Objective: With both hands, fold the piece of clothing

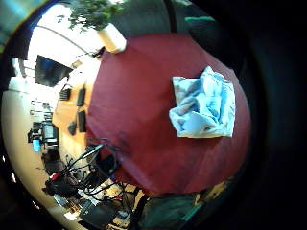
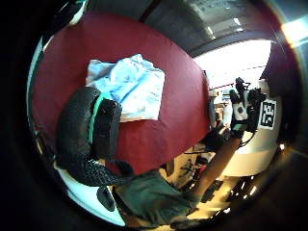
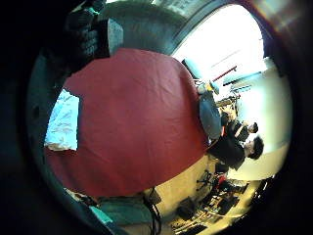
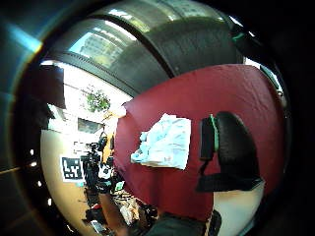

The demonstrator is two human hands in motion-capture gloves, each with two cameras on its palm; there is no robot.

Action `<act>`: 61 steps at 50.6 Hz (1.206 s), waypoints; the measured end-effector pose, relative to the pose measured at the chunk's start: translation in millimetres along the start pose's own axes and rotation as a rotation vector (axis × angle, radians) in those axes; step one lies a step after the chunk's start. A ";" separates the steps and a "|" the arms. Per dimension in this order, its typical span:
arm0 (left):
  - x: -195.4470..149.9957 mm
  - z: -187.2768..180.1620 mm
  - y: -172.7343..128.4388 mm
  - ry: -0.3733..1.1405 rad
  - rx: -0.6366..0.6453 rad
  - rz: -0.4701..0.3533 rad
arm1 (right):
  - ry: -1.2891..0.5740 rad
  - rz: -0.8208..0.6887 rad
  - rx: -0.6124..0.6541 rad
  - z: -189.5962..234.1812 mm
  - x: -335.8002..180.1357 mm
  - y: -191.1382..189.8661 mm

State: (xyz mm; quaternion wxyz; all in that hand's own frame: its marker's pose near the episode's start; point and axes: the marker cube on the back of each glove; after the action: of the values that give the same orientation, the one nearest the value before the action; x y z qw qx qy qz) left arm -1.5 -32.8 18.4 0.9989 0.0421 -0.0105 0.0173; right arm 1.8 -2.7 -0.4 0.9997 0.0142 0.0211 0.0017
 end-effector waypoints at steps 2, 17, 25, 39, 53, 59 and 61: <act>-0.7 5.7 -9.6 -0.034 0.030 0.013 | 0.021 -0.002 0.015 -0.6 -0.5 -0.5; -11.1 3.9 -18.9 -0.068 0.066 0.036 | 0.107 -0.019 0.047 0.7 -4.9 2.8; -14.1 -9.0 -7.6 -0.105 0.090 0.027 | 0.066 -0.016 0.048 -11.7 -1.9 9.9; -8.6 8.2 -16.2 -0.230 0.055 0.048 | 0.063 -0.003 0.075 -12.1 -0.7 9.6; -6.4 12.0 -18.5 -0.203 0.074 0.058 | 0.081 -0.038 0.068 1.5 -11.0 9.8; -6.4 14.1 -13.6 -0.157 0.050 0.053 | 0.106 -0.041 0.082 1.6 -9.9 12.1; -6.3 13.1 -10.9 -0.141 0.044 0.052 | 0.100 -0.040 0.075 -1.1 -10.0 16.1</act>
State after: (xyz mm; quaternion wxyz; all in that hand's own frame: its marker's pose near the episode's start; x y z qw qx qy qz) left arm -7.6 -45.0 30.4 0.9937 0.0650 -0.0815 0.0403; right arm -8.3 13.4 -0.6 0.9960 0.0510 0.0715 -0.0185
